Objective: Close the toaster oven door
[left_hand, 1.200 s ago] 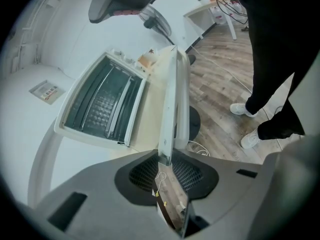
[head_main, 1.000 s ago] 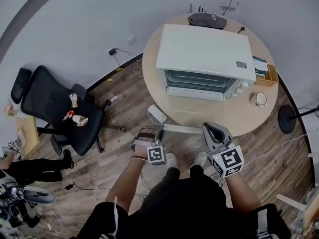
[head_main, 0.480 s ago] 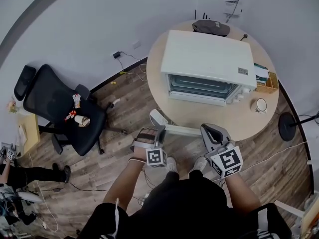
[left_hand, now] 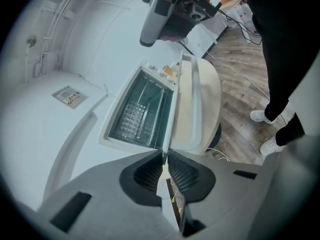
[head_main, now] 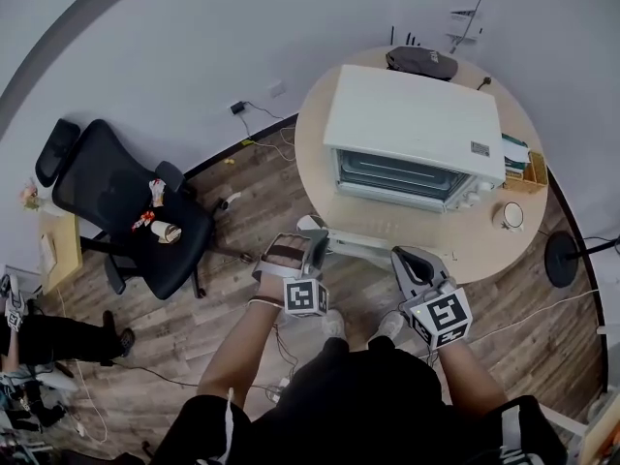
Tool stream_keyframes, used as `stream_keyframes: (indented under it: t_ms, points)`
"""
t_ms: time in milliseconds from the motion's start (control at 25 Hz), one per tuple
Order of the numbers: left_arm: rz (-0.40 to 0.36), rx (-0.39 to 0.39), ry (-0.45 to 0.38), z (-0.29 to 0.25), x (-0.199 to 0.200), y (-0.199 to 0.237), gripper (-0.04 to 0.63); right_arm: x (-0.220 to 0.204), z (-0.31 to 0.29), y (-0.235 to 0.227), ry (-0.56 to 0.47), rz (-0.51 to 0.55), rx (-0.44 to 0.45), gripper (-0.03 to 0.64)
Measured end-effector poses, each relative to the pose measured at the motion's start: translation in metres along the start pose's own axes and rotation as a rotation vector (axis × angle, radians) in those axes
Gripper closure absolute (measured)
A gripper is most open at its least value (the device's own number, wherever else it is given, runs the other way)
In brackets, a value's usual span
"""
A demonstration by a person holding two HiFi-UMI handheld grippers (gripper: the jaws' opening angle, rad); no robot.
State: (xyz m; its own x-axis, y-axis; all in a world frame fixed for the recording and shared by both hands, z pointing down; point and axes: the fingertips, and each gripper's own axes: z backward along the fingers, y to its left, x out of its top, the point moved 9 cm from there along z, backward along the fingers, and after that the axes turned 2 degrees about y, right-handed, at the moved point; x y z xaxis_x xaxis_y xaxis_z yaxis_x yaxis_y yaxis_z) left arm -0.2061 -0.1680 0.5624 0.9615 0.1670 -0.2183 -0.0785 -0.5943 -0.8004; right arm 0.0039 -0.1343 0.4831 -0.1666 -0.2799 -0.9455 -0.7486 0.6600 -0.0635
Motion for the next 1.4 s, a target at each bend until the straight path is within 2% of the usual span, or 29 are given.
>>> stream_keyframes:
  t_ms: [480,800,960,1400]
  points:
    - [-0.055,0.092,-0.014,-0.014,0.009,0.061,0.563,0.015,0.004,-0.014,-0.028,0.026,-0.021,0.620]
    - [-0.083,0.103,-0.027,-0.027,0.011,0.085,0.557,0.020,0.009,-0.029,-0.037,0.028,-0.053,0.620]
    - [-0.105,0.103,-0.007,-0.034,0.014,0.094,0.551,0.019,0.012,-0.036,-0.037,0.020,-0.072,0.620]
    - [-0.098,0.101,0.067,-0.056,0.022,0.121,0.543,0.010,0.018,-0.061,-0.057,-0.038,-0.144,0.620]
